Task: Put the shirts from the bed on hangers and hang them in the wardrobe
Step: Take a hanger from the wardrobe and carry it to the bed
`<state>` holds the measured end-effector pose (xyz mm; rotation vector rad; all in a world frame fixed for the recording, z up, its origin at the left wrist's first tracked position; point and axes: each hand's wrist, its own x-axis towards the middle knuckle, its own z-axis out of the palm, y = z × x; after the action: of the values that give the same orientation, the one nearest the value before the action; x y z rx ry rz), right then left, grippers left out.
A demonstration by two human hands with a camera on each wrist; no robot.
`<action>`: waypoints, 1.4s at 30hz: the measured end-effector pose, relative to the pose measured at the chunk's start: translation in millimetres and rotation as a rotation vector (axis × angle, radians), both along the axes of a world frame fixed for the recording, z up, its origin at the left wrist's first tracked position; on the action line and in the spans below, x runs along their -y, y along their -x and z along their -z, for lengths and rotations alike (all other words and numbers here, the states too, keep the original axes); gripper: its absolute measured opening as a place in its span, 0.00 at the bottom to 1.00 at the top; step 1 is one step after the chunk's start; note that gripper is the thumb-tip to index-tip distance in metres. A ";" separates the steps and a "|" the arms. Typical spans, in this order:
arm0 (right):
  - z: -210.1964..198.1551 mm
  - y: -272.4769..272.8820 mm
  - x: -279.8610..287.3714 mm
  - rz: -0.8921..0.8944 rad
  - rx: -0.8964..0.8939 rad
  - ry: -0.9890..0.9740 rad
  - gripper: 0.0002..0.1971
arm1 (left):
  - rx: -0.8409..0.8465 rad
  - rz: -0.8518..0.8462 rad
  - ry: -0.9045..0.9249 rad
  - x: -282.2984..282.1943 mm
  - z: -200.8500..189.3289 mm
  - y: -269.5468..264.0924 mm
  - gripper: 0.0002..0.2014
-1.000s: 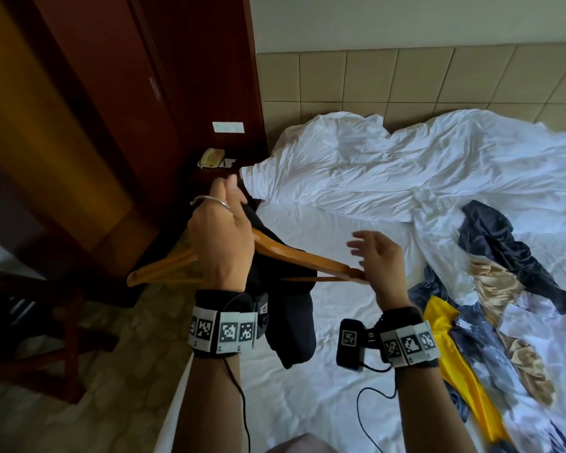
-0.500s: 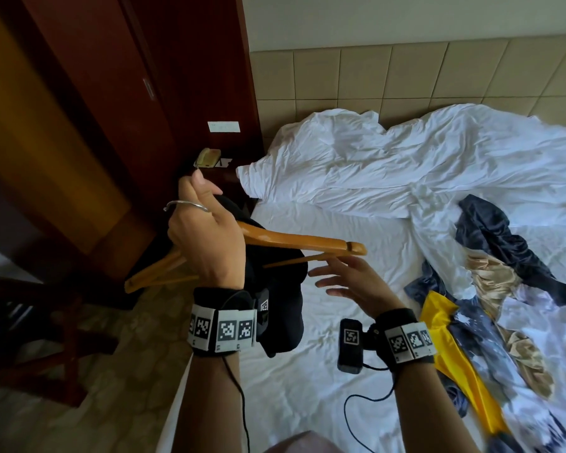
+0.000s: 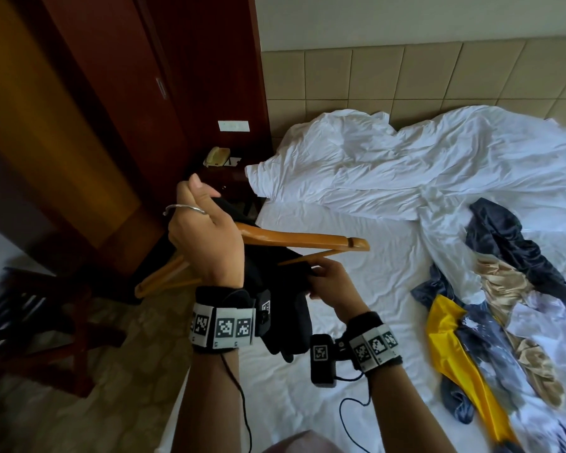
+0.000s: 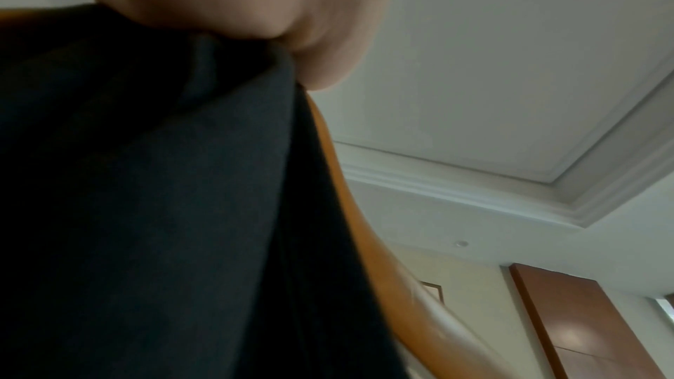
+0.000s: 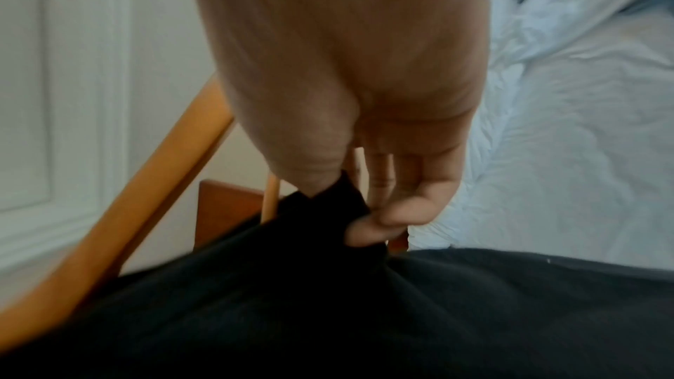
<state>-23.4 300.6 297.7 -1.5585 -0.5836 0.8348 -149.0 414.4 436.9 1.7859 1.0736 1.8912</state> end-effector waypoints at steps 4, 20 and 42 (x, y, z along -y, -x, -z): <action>0.4 -13.9 15.5 0.015 -0.250 -0.141 0.06 | -0.017 -0.003 0.052 -10.7 1.9 10.5 0.22; -29.5 -38.5 45.5 0.095 -1.000 -0.414 0.37 | 0.006 0.077 0.155 -30.1 12.5 18.3 0.22; -17.5 -42.1 47.0 -0.150 -1.084 -0.526 0.14 | -0.011 -0.004 0.283 -50.0 23.7 33.7 0.25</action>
<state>18.7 253.6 315.2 -0.4417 -0.0841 1.3443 -182.7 464.3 413.2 1.6353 1.2780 1.6376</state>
